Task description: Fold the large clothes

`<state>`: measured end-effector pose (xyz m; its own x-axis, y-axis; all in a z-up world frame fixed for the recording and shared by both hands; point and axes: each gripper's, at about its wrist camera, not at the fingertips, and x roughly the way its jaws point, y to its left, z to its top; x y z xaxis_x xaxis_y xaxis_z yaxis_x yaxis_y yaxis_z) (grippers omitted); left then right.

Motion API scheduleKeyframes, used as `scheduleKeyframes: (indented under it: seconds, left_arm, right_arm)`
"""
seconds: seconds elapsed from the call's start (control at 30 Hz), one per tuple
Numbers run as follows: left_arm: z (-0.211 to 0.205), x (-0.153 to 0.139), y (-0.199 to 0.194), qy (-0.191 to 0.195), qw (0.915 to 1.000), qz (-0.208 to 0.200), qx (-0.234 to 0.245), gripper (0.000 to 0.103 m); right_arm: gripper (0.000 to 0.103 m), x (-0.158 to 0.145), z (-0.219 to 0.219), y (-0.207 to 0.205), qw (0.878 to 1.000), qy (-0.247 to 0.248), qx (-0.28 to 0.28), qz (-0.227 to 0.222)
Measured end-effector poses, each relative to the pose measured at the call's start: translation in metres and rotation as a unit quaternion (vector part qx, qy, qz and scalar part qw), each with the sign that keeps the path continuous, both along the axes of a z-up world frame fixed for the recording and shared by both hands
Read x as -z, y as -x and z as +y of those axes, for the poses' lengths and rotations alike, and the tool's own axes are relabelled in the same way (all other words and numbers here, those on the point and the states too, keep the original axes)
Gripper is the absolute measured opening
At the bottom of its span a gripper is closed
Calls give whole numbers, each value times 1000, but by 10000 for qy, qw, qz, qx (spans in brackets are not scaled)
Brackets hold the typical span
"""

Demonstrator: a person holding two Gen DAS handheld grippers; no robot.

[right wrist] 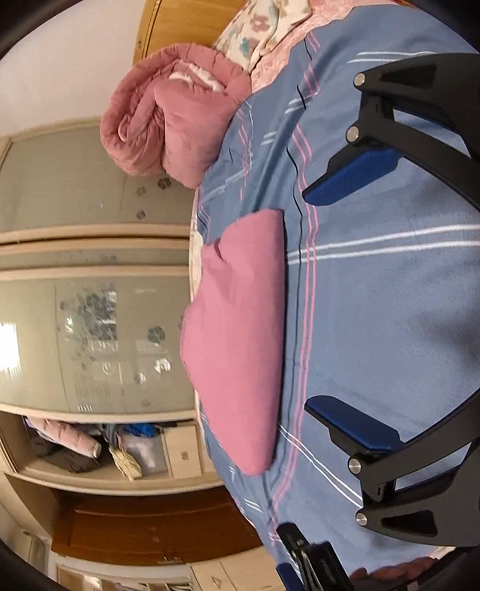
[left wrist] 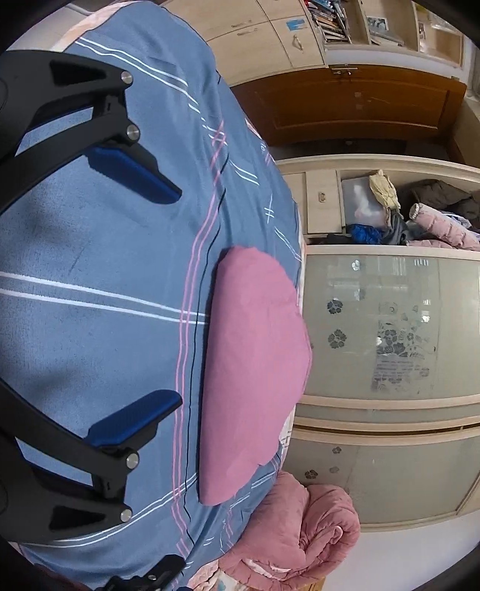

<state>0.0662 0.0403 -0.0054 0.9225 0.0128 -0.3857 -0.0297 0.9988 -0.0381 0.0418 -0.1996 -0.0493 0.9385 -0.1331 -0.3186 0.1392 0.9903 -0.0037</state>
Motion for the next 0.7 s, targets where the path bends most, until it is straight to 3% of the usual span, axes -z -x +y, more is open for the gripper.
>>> scheduleKeyframes:
  seconds: [0.1, 0.13, 0.23, 0.5, 0.7]
  left_arm:
    - [-1, 8, -7, -47, 10000, 22, 8, 101]
    - [-2, 9, -12, -48, 9999, 118, 37, 101]
    - [-7, 12, -20, -78, 9995, 232, 186, 101]
    - [-18, 5, -25, -313, 9988, 229, 282, 101]
    - [-14, 1, -22, -104, 9989, 237, 398, 101]
  right_arm:
    - [102, 7, -5, -12, 9995, -17, 207, 244]
    - [102, 9, -9, -20, 9983, -208, 219, 493]
    - [102, 14, -11, -29, 9959, -546, 171, 698]
    - [102, 15, -1, -34, 9975, -323, 42, 632]
    - [102, 14, 6, -32, 9981, -182, 20, 589]
